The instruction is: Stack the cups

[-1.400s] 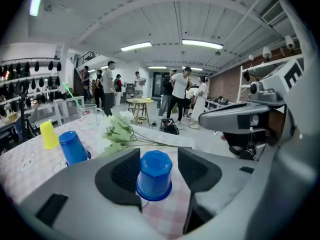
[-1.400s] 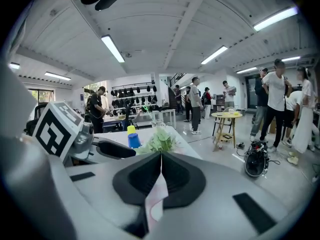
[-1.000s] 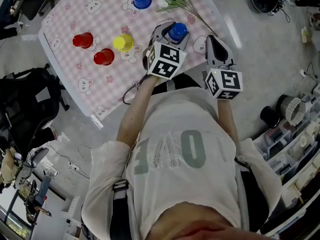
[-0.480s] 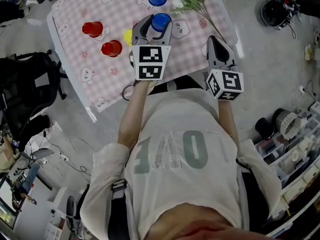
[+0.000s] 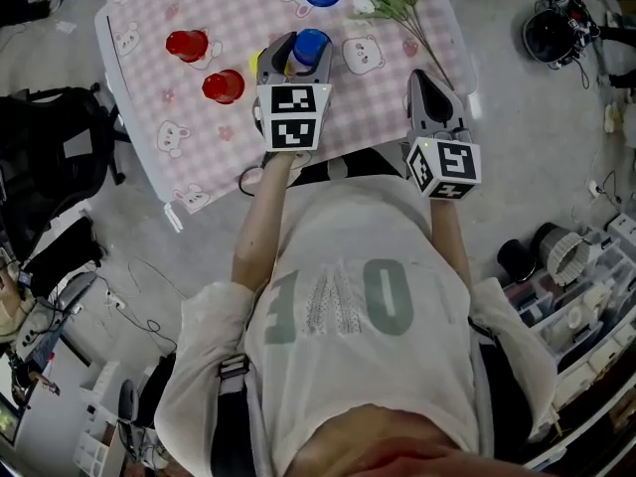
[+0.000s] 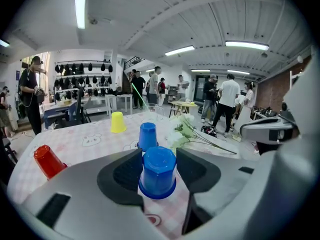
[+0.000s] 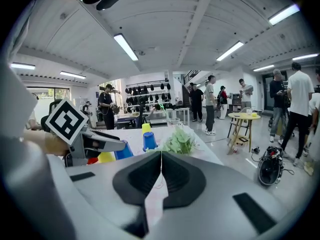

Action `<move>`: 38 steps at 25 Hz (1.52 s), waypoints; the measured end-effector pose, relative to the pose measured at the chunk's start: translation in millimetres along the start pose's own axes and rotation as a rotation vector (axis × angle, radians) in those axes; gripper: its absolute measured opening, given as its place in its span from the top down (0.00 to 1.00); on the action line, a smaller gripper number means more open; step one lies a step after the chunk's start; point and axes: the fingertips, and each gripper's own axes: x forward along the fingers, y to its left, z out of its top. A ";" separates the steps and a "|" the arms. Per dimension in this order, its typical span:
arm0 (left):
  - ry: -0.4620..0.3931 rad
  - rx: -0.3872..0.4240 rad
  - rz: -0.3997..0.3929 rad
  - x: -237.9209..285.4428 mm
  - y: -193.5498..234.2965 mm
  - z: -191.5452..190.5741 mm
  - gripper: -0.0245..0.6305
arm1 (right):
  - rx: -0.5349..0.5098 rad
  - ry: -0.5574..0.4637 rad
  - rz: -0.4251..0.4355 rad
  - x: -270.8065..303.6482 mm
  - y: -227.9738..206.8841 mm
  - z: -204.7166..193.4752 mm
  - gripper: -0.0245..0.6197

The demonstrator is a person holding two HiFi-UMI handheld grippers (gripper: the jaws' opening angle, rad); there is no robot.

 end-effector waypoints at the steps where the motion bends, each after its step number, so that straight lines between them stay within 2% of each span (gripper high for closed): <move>1: 0.005 0.001 -0.001 1.5 -0.5 -1.5 0.61 | 0.001 0.002 0.000 0.5 -0.5 -0.6 0.92; 6: 0.024 0.009 -0.012 8.0 -3.3 -6.5 0.61 | 0.007 0.011 -0.012 -0.7 -4.6 -2.7 0.92; 22: 0.049 0.126 -0.019 17.6 -10.9 -10.3 0.61 | 0.014 0.019 -0.010 1.5 -4.3 -4.7 0.92; 32: 0.001 0.138 -0.020 8.3 -12.5 7.3 0.61 | 0.017 0.017 -0.004 0.9 -3.8 -5.8 0.92; 38: -0.102 0.139 -0.010 -7.3 -4.5 51.0 0.61 | 0.012 -0.001 0.004 1.6 -1.5 -0.4 0.92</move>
